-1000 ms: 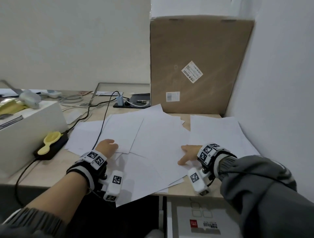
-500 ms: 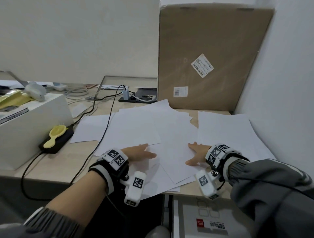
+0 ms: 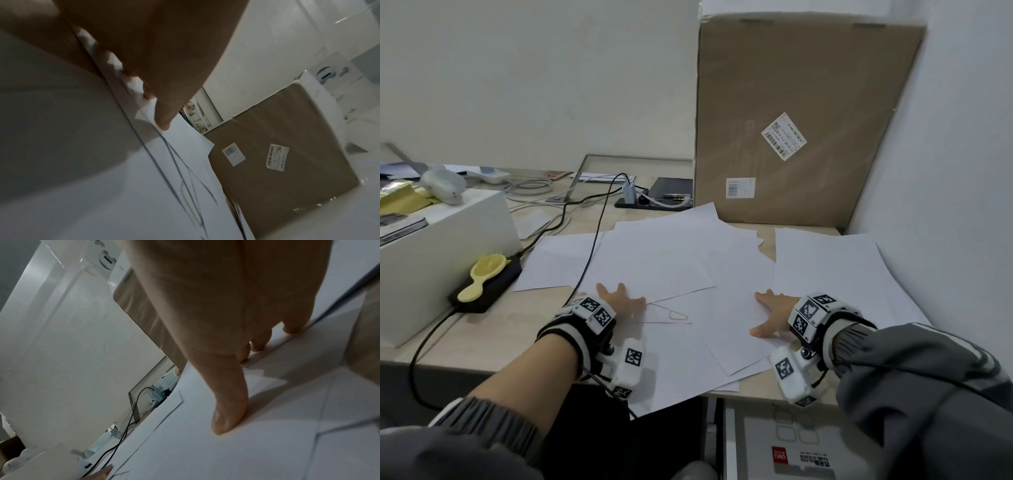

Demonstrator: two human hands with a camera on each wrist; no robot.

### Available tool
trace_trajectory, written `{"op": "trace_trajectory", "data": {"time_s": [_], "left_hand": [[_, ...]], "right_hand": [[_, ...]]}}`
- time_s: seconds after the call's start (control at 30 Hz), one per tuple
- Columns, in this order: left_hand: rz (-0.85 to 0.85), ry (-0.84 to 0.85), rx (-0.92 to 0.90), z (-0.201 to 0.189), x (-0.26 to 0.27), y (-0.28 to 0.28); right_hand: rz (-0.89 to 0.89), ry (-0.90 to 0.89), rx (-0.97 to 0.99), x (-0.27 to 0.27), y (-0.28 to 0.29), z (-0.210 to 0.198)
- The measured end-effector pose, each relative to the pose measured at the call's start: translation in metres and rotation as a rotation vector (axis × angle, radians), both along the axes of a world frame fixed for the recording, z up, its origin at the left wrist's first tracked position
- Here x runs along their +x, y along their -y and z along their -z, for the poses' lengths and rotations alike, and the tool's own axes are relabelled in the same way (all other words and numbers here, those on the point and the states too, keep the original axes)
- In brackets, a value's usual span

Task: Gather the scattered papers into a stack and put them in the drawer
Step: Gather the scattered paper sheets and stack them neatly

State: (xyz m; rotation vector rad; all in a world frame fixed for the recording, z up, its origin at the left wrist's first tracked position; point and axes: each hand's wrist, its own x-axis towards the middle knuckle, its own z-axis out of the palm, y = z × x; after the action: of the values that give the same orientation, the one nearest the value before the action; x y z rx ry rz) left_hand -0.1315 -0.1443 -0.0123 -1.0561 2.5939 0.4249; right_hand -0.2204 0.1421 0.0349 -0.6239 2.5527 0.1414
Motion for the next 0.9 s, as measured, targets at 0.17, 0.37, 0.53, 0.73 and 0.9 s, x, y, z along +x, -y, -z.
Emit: {"op": "trace_trajectory", "data": {"time_s": [0.17, 0.37, 0.53, 0.73, 0.9], "left_hand": [[0.1, 0.049, -0.059, 0.001, 0.004, -0.007], [0.246, 0.062, 0.09, -0.018, 0.022, -0.016], [0.173, -0.112, 0.105, -0.039, 0.022, -0.007], [-0.176, -0.282, 0.346, -0.048, 0.004, -0.004], [-0.338, -0.392, 0.569, -0.045, -0.008, -0.009]], "right_hand": [[-0.005, -0.015, 0.011, 0.0, 0.0, 0.001], [0.0, -0.038, -0.018, 0.003, -0.001, 0.001], [0.009, -0.034, -0.023, 0.006, -0.001, -0.001], [0.012, -0.026, -0.025, 0.004, 0.0, 0.001], [0.01, -0.029, -0.037, 0.002, -0.001, 0.004]]}}
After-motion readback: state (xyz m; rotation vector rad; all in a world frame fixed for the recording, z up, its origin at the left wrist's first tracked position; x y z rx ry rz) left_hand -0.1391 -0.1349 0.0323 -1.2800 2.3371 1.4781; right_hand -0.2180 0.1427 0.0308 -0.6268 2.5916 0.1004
